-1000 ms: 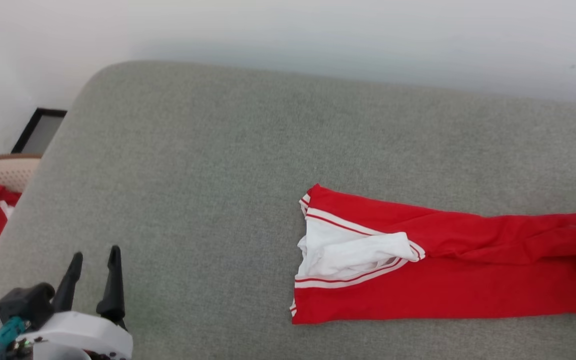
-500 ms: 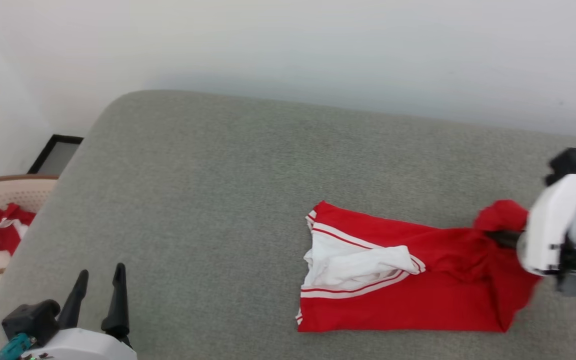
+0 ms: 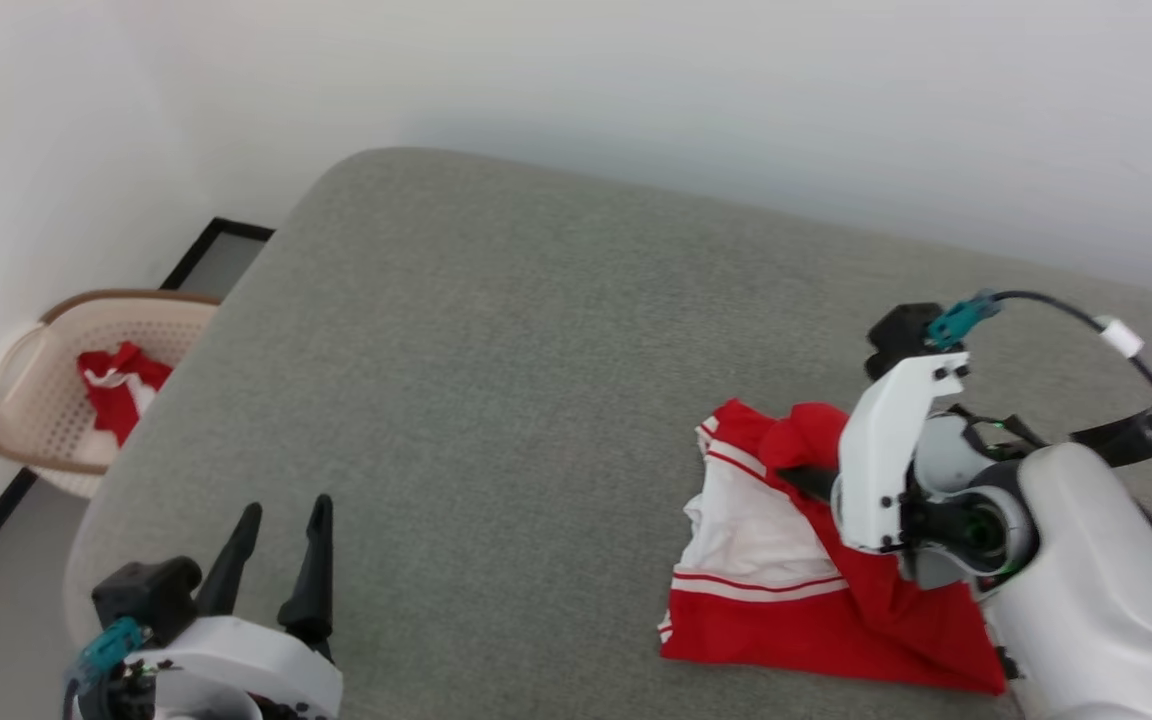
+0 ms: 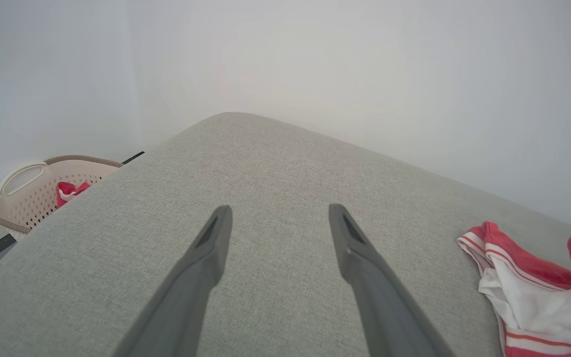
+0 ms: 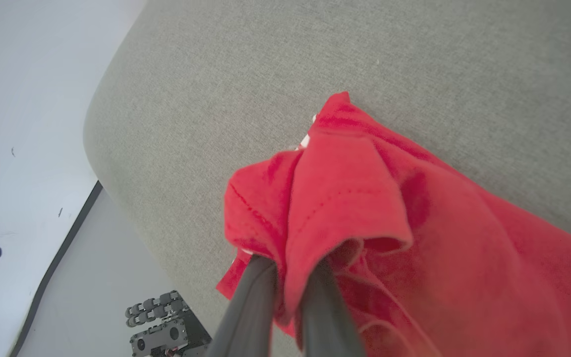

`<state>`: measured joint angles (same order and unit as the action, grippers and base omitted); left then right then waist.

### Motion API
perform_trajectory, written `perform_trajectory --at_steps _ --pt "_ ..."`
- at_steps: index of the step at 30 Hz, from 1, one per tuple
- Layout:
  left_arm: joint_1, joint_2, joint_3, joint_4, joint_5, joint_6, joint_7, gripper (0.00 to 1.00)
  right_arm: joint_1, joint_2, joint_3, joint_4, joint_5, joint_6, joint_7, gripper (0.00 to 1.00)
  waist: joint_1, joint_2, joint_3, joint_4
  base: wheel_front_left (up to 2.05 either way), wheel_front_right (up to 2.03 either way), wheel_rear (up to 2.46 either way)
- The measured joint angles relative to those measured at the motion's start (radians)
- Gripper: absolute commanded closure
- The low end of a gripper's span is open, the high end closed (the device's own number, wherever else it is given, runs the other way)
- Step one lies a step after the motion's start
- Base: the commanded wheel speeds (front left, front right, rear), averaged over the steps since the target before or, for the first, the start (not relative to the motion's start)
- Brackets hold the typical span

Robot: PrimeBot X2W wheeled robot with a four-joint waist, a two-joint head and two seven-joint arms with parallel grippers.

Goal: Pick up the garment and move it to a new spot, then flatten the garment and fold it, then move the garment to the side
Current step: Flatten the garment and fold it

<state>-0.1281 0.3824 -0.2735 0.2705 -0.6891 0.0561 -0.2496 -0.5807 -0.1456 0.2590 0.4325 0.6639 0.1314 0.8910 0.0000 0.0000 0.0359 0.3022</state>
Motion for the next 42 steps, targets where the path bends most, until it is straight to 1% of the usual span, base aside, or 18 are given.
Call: perform_trajectory --at_steps 3,6,7,8,9,10,14,19,25,31,36,42 --pt "-0.018 -0.012 -0.005 0.016 0.0 -0.009 0.0 0.0 -0.017 0.023 0.022 0.079 -0.01 0.0 -0.043 1.0 0.0 0.0001 0.008 0.024 0.0 0.0 0.0" --pt "-0.031 -0.02 -0.013 0.034 0.0 -0.017 -0.002 0.0 -0.042 0.032 0.05 0.165 -0.043 0.0 -0.081 1.0 0.0 0.0001 0.017 0.041 0.0 0.0 0.0" --pt "-0.033 -0.022 -0.013 0.039 0.0 -0.02 -0.002 0.0 -0.048 0.035 0.054 0.186 -0.043 0.0 -0.096 0.9 0.0 0.0001 0.02 0.045 0.0 0.0 0.0" --pt "-0.036 -0.025 -0.014 0.044 0.0 -0.021 -0.002 0.0 -0.056 0.037 0.063 0.207 -0.044 0.0 -0.111 0.52 0.0 0.0001 0.022 0.048 0.0 0.0 0.0" --pt "-0.038 -0.027 -0.015 0.047 0.0 -0.022 -0.003 0.0 -0.066 0.04 0.07 0.224 -0.043 0.0 -0.12 0.18 0.0 0.0001 0.025 0.05 0.0 0.0 0.0" --pt "-0.039 -0.028 -0.014 0.052 0.0 -0.024 -0.005 0.0 -0.075 0.044 0.075 0.238 -0.036 0.0 -0.125 0.0 0.0 0.0001 0.026 0.05 0.0 0.0 0.0" --pt "-0.037 -0.024 0.002 0.063 -0.006 -0.03 -0.006 0.0 -0.101 0.051 0.115 0.249 -0.001 0.0 -0.146 0.0 0.0 0.0001 0.024 0.037 0.0 0.0 0.0" --pt "-0.025 -0.014 0.027 0.063 -0.013 -0.034 -0.007 0.0 -0.112 0.038 0.16 0.18 0.064 0.0 -0.169 0.0 0.0 0.0001 0.019 0.001 0.0 0.0 0.0" --pt "-0.005 0.002 0.057 0.051 -0.015 -0.032 -0.01 0.0 -0.104 -0.033 0.175 0.057 0.121 0.0 -0.231 0.0 0.0 0.0 0.009 -0.059 0.0 0.0 0.0" --pt "0.019 0.02 0.085 0.037 -0.015 -0.028 -0.011 0.0 -0.055 -0.114 0.17 -0.042 0.137 0.0 -0.317 0.0 0.0 0.0 -0.002 -0.13 0.0 0.0 0.0" --pt "0.036 0.031 0.101 0.025 -0.002 -0.018 -0.011 0.0 -0.013 -0.185 0.162 -0.108 0.133 0.0 -0.436 0.0 0.0 0.0 -0.009 -0.192 0.0 0.0 0.0" --pt "0.071 0.04 0.127 0.008 0.018 -0.003 -0.014 0.0 0.067 -0.255 0.134 -0.139 0.145 0.0 -0.577 0.0 0.0 0.0001 -0.021 -0.265 0.0 0.0 0.0"
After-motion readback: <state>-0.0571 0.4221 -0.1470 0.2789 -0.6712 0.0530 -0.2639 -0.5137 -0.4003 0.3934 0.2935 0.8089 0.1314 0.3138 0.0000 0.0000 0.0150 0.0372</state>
